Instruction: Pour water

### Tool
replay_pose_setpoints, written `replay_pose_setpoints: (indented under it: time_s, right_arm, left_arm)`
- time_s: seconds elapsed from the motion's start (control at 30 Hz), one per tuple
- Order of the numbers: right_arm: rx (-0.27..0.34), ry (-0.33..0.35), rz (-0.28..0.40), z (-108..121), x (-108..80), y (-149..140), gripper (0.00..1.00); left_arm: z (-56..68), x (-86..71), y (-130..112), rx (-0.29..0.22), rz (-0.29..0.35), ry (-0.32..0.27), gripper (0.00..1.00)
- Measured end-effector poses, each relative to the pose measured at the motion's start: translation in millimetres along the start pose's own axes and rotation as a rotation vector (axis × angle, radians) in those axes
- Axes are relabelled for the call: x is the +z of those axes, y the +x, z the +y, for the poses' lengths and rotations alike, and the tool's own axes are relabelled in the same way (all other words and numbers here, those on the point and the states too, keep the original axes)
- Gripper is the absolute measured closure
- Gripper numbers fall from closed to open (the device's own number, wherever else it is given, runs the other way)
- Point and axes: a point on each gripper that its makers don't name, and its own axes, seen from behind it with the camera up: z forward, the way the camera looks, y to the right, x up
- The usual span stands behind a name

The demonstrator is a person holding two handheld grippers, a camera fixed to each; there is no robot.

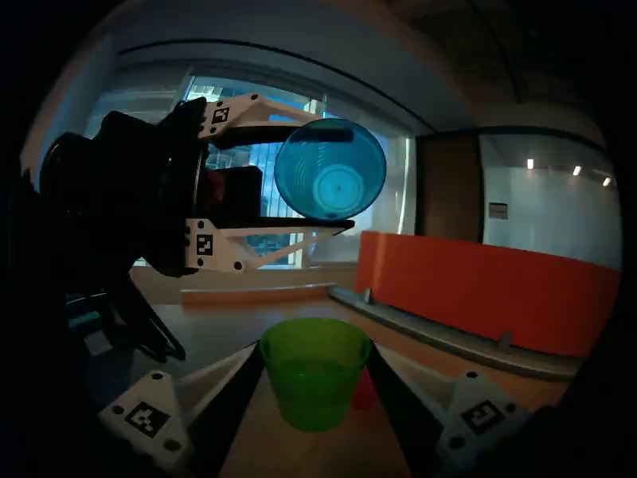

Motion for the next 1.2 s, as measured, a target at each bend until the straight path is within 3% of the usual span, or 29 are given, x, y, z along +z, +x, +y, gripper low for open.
replay_pose_setpoints:
  time_s: [0.5,1.07,1.2]
  right_arm:
    - [0.002,-0.009,0.005,1.0,-3.4,1.8,0.09]
    - [-0.002,-0.022,0.005,3.1,-4.7,5.8,0.08]
    - [0.000,-0.024,0.011,3.6,-5.0,8.0,0.08]
  left_arm:
    - [13.6,8.1,-19.6,-0.293,-0.022,-0.035,0.16]
    - [17.8,7.6,-43.5,-0.665,-0.039,-0.042,0.17]
    - [20.4,9.6,-47.0,-0.776,-0.039,-0.051,0.17]
